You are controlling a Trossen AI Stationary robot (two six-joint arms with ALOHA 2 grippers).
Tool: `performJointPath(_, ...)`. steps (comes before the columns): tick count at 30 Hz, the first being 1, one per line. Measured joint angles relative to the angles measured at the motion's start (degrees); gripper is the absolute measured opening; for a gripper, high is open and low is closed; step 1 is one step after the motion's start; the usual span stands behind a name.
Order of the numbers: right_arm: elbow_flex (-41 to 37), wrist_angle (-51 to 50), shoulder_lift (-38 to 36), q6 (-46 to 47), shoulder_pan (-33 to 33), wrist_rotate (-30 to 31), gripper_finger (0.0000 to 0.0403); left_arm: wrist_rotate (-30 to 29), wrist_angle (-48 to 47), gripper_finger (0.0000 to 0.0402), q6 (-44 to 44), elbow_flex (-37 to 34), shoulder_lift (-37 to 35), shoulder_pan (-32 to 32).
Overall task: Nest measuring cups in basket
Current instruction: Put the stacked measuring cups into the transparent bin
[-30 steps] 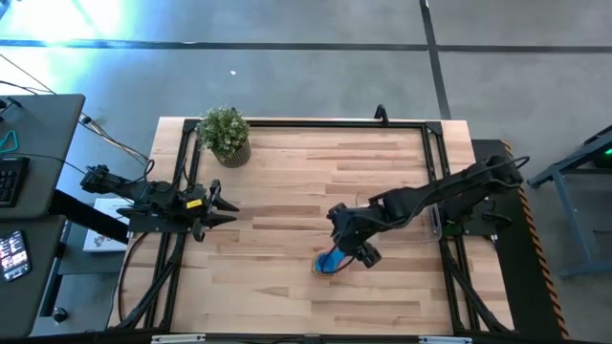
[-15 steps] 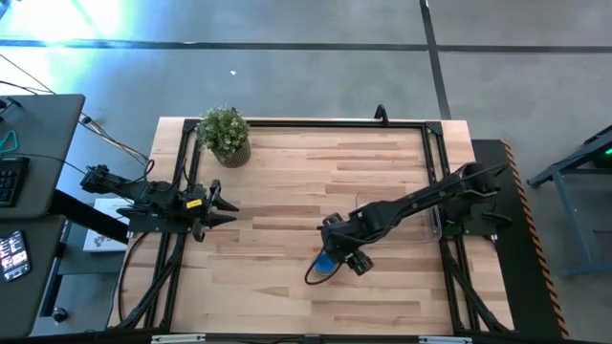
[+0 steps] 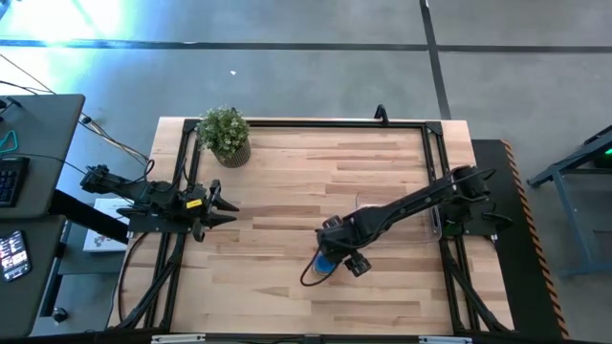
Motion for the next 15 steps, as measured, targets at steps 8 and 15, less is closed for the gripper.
performJointPath(8,0.0,0.4,1.9,1.0,0.0,0.0,0.0284,0.0,0.0,0.0122,0.0,0.0,0.0,0.0)
performJointPath(15,0.0,0.6,1.9,2.5,0.0,-0.5,0.0245,0.0,0.0,0.0122,0.0,0.0,0.0,0.0)
